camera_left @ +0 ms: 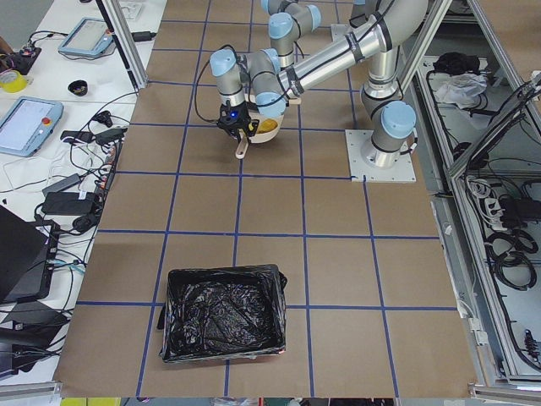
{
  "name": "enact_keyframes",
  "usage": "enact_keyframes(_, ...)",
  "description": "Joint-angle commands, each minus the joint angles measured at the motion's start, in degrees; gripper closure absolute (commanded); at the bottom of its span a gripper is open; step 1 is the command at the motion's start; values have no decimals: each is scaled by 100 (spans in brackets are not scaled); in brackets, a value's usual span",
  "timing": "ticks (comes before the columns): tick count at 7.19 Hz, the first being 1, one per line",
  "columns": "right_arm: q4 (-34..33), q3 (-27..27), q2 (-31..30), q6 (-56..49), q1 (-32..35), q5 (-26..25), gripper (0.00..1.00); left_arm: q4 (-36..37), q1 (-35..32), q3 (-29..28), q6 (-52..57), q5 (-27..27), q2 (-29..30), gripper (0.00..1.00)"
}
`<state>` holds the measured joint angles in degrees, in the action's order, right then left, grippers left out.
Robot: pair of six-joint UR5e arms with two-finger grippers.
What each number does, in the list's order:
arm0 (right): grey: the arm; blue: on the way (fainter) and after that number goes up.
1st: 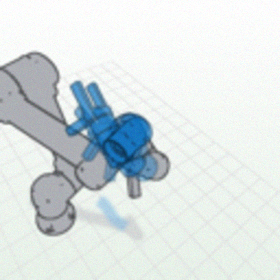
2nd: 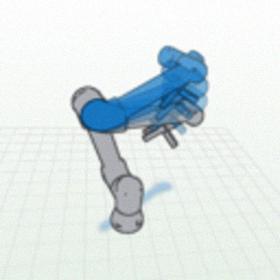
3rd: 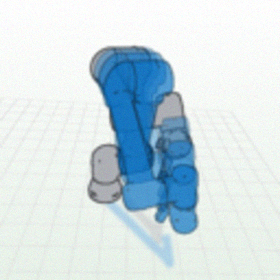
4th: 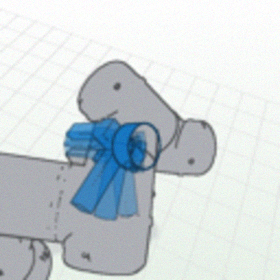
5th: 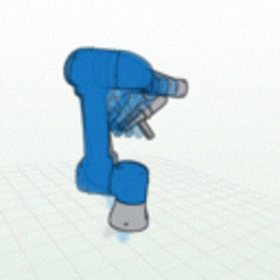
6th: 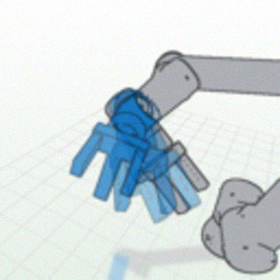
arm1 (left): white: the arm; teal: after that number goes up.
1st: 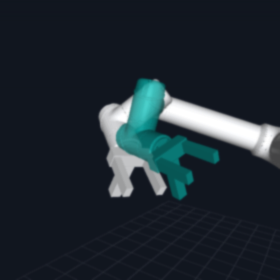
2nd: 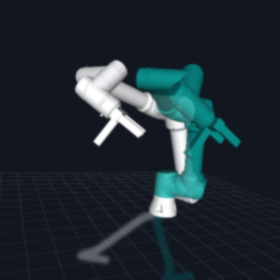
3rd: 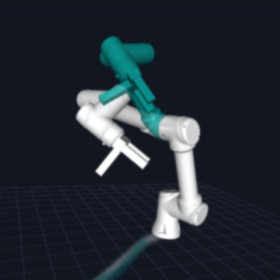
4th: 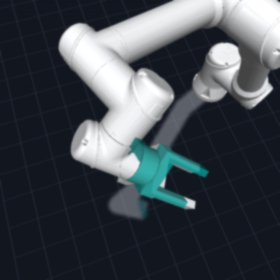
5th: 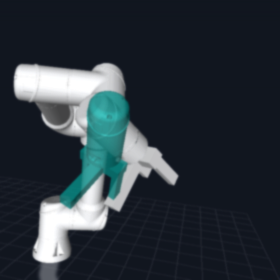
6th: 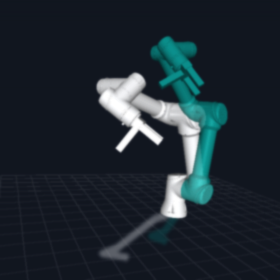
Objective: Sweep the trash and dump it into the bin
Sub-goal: 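Carry the loaded dustpan away with the left gripper while the right lifts the brush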
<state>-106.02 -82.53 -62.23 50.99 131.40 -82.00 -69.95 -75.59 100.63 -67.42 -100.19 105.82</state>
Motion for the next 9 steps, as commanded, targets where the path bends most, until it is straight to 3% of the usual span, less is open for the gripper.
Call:
enact_keyframes(1, 548, -35, -369, -326, -149, -123, 100, 15, 603, -158, 561, 139, -9, 100)
enact_keyframes(3, 574, -43, -395, -703, -507, -132, 100, 261, 1280, -333, 1543, 307, -18, 100)
enact_keyframes(5, 643, -52, -622, -1473, -1271, -105, 100, 262, 2089, -640, 1671, 360, 78, 100)
enact_keyframes(8, 864, -543, -1203, -2773, -2185, -245, 100, 183, 2776, -1219, 2442, 211, 289, 100)
enact_keyframes(9, 864, -553, -1221, -3196, -2598, -516, 100, -374, 3021, -1648, 2549, 254, 438, 100)
